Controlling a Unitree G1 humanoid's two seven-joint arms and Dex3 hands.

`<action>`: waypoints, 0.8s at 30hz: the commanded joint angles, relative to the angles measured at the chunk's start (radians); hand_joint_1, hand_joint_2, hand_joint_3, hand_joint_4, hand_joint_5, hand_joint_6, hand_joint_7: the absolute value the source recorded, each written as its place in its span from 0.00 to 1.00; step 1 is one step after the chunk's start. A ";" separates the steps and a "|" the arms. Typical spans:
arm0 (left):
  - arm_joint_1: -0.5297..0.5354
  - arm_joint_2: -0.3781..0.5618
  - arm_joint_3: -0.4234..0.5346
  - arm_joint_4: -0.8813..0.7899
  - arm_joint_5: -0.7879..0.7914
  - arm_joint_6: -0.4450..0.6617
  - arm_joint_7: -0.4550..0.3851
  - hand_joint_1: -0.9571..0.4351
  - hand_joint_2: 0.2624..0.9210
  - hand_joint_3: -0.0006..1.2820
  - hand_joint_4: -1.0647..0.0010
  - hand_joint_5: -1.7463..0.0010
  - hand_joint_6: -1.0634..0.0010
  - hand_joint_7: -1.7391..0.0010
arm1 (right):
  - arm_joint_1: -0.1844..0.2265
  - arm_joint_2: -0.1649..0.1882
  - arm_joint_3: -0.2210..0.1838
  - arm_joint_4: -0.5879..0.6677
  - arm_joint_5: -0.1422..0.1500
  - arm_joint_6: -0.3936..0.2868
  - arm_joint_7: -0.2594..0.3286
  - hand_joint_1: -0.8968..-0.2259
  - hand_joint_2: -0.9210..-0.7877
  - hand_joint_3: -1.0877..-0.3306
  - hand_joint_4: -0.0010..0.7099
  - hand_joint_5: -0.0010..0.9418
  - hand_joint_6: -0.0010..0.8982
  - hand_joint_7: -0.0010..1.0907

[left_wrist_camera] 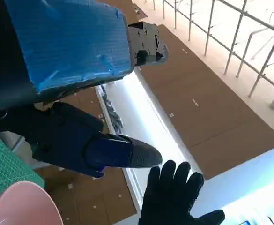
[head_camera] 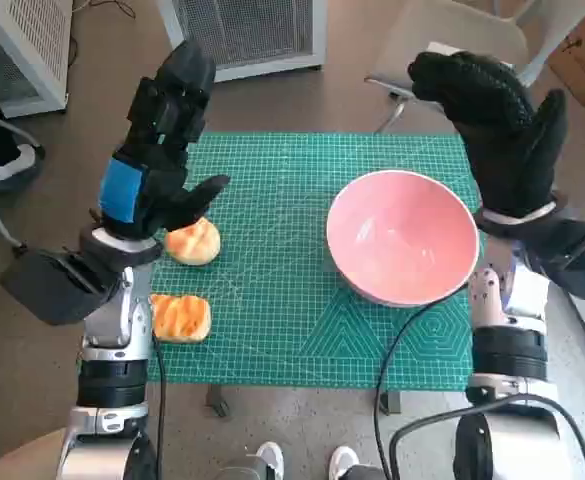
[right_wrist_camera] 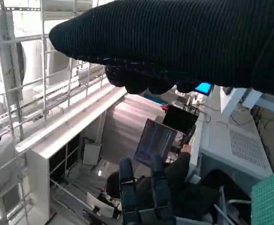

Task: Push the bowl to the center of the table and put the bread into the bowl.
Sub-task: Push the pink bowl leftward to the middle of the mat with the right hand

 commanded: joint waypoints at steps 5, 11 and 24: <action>0.002 0.001 0.001 0.002 0.003 -0.002 0.005 0.25 1.00 0.15 0.92 1.00 0.96 0.82 | 0.009 -0.005 0.000 0.015 -0.004 0.005 0.007 0.39 0.00 0.54 0.36 0.00 0.29 0.18; 0.003 0.003 0.000 -0.003 0.013 -0.001 0.014 0.24 1.00 0.15 0.92 1.00 0.96 0.82 | 0.009 -0.002 0.000 0.015 -0.002 0.008 0.007 0.36 0.00 0.54 0.36 0.00 0.29 0.18; 0.007 0.002 -0.001 -0.007 0.025 -0.005 0.026 0.24 1.00 0.15 0.90 0.99 0.95 0.82 | 0.012 -0.004 0.000 0.013 -0.002 0.010 0.009 0.36 0.00 0.54 0.33 0.00 0.29 0.18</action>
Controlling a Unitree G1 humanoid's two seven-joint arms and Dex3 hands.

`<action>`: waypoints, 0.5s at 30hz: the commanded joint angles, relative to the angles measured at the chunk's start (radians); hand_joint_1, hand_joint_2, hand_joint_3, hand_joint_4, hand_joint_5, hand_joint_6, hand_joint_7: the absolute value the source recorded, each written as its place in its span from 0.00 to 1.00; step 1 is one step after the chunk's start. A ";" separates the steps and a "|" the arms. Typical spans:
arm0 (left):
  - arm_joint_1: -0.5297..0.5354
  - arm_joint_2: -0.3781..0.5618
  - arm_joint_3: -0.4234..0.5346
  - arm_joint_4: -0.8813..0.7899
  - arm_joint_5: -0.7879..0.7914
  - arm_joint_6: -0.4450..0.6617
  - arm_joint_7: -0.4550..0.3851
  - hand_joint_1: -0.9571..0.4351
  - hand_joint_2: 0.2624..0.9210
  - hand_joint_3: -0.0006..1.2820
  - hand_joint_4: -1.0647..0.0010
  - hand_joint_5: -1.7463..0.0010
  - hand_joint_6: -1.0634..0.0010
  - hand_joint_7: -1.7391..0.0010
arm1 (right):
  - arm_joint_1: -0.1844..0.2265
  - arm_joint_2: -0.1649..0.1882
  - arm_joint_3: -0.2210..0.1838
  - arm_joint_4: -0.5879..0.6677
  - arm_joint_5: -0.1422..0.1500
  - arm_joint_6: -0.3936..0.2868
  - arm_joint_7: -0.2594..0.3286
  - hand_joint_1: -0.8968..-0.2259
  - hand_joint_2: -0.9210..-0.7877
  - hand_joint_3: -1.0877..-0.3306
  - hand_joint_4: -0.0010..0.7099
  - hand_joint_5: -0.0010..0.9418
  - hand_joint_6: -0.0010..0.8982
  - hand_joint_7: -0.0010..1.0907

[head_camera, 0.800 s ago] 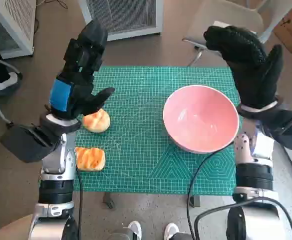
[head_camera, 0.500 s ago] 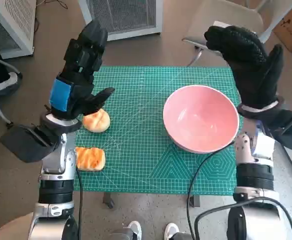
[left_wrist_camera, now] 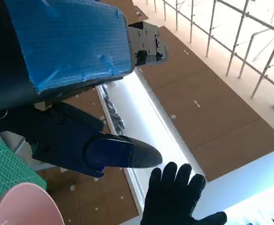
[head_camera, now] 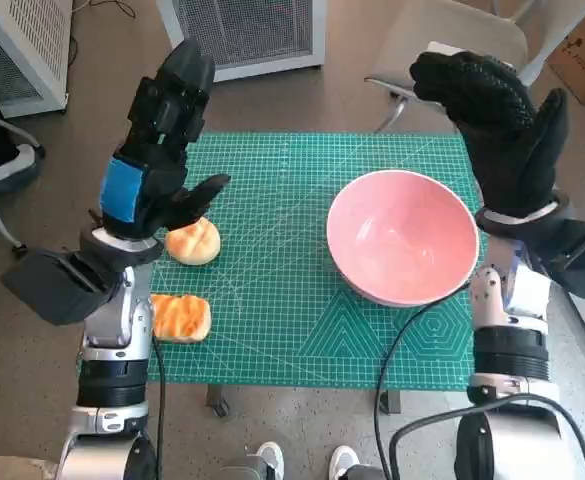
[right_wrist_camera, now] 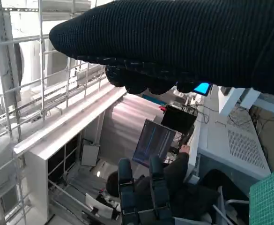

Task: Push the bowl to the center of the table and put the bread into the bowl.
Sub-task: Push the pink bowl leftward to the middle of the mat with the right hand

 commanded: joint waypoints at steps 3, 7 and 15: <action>0.006 0.002 -0.001 -0.006 0.008 -0.006 0.008 0.24 1.00 0.15 0.90 0.99 0.94 0.82 | 0.012 -0.004 0.001 0.010 0.002 0.012 0.012 0.36 0.00 0.54 0.33 0.00 0.28 0.19; 0.006 0.002 -0.001 -0.004 0.007 -0.006 0.007 0.24 1.00 0.15 0.90 0.99 0.94 0.83 | 0.012 -0.003 -0.001 0.012 0.004 0.013 0.014 0.37 0.00 0.54 0.33 0.00 0.28 0.19; 0.004 0.002 -0.001 0.004 0.006 -0.010 0.004 0.24 1.00 0.15 0.90 1.00 0.94 0.83 | 0.009 -0.007 -0.006 0.023 0.002 0.009 0.016 0.38 0.00 0.55 0.33 0.00 0.28 0.19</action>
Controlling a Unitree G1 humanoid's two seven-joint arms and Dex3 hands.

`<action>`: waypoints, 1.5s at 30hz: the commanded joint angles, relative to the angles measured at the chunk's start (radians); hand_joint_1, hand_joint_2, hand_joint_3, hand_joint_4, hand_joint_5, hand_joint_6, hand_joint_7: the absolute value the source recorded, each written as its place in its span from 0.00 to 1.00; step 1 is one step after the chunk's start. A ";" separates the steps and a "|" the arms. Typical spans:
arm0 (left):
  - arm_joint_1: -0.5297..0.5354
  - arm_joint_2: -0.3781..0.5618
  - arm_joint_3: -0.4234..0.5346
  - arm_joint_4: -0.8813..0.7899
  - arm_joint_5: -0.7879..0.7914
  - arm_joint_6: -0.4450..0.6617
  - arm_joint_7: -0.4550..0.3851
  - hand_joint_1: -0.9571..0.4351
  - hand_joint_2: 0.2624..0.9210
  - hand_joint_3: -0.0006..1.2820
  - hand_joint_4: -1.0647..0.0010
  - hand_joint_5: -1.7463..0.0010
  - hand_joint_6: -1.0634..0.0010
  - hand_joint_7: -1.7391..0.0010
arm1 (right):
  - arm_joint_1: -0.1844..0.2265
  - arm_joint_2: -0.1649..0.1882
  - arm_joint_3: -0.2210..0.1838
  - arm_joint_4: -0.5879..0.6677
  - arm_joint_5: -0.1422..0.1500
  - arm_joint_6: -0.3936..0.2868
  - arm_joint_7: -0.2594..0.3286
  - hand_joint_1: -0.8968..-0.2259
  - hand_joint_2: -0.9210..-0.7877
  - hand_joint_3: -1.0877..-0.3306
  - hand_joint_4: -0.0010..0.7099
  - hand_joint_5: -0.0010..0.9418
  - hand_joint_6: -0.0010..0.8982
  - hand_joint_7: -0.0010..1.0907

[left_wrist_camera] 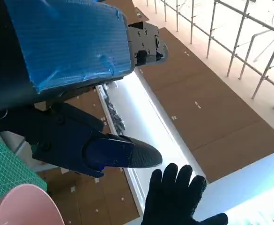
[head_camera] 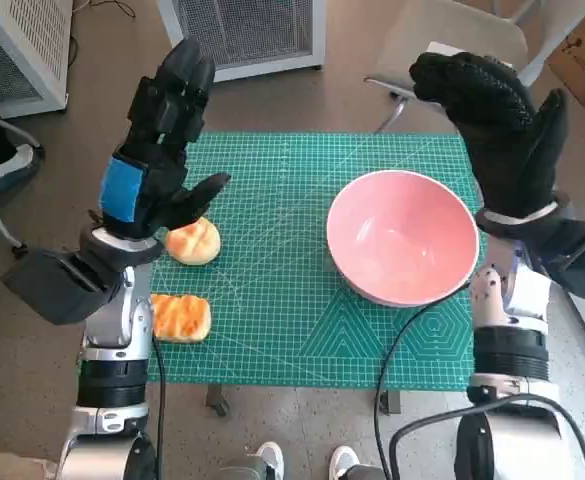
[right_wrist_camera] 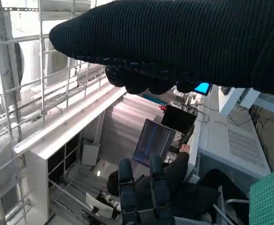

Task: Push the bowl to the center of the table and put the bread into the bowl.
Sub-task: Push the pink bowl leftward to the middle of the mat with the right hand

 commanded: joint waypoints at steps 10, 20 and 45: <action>0.005 -0.002 -0.003 0.008 0.000 -0.013 -0.004 0.24 1.00 0.15 0.90 1.00 0.94 0.83 | -0.003 -0.020 -0.015 0.064 -0.010 -0.011 0.002 0.38 0.00 0.55 0.33 0.00 0.28 0.19; 0.007 -0.003 -0.003 0.008 -0.002 -0.014 -0.006 0.24 1.00 0.15 0.90 1.00 0.93 0.84 | -0.064 -0.077 -0.060 0.278 -0.019 -0.057 -0.001 0.38 0.00 0.55 0.33 0.00 0.27 0.19; 0.010 -0.004 -0.002 0.012 -0.003 -0.015 -0.005 0.24 1.00 0.15 0.90 1.00 0.93 0.84 | -0.110 -0.146 -0.100 0.595 -0.137 0.029 -0.267 0.39 0.00 0.49 0.30 0.00 0.28 0.18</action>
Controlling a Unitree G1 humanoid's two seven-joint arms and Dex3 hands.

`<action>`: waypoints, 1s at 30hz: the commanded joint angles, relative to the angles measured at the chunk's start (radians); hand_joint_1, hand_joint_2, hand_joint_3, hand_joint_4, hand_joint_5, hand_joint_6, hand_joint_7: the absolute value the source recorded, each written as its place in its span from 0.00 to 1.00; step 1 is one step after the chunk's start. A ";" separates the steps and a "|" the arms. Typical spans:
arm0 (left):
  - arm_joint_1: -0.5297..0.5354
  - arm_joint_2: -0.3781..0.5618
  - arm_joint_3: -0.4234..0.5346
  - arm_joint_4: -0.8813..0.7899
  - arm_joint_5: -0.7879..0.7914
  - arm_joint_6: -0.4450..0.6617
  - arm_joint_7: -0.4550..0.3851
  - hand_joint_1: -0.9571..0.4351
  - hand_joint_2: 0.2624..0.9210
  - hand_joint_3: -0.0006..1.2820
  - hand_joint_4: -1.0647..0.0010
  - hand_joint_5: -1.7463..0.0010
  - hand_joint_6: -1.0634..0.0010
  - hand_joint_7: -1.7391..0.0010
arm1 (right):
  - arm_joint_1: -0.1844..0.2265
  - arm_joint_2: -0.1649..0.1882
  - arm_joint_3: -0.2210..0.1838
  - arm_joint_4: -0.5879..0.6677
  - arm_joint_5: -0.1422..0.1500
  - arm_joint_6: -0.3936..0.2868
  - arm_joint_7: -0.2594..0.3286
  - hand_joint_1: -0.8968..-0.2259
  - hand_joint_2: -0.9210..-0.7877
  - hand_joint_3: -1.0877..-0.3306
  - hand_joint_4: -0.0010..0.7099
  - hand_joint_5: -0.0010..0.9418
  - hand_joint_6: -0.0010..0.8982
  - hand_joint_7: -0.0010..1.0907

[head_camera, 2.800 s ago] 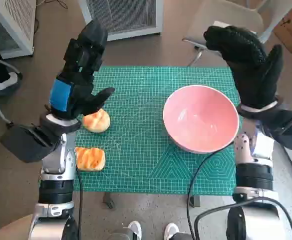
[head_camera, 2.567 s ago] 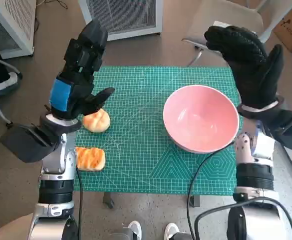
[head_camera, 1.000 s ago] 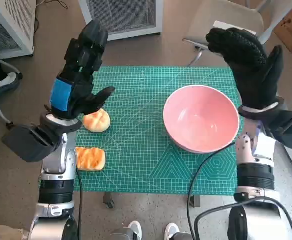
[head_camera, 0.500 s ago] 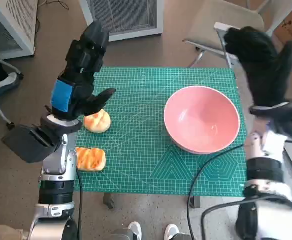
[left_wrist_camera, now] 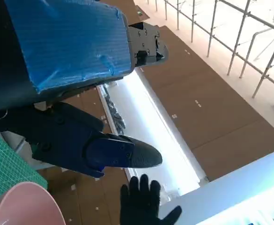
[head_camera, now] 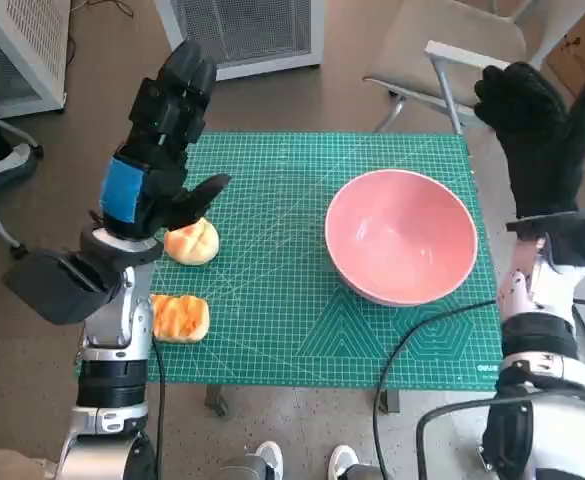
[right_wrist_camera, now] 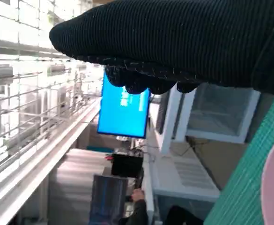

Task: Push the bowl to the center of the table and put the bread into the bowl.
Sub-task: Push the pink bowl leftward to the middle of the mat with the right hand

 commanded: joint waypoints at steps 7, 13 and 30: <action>0.012 -0.001 0.001 0.004 -0.003 -0.013 -0.003 0.25 1.00 0.15 0.91 1.00 0.93 0.84 | 0.017 -0.011 -0.004 0.054 -0.049 0.077 -0.076 0.44 0.00 0.48 0.29 0.00 0.29 0.18; 0.017 0.001 0.003 -0.003 -0.003 -0.010 -0.002 0.25 1.00 0.15 0.91 1.00 0.93 0.85 | 0.035 -0.017 0.001 0.079 -0.073 0.131 -0.122 0.46 0.00 0.46 0.31 0.01 0.29 0.17; 0.023 0.003 0.004 -0.012 -0.005 -0.005 0.000 0.25 1.00 0.16 0.91 1.00 0.93 0.85 | 0.053 -0.018 -0.015 0.090 -0.109 0.178 -0.163 0.50 0.00 0.45 0.36 0.02 0.31 0.17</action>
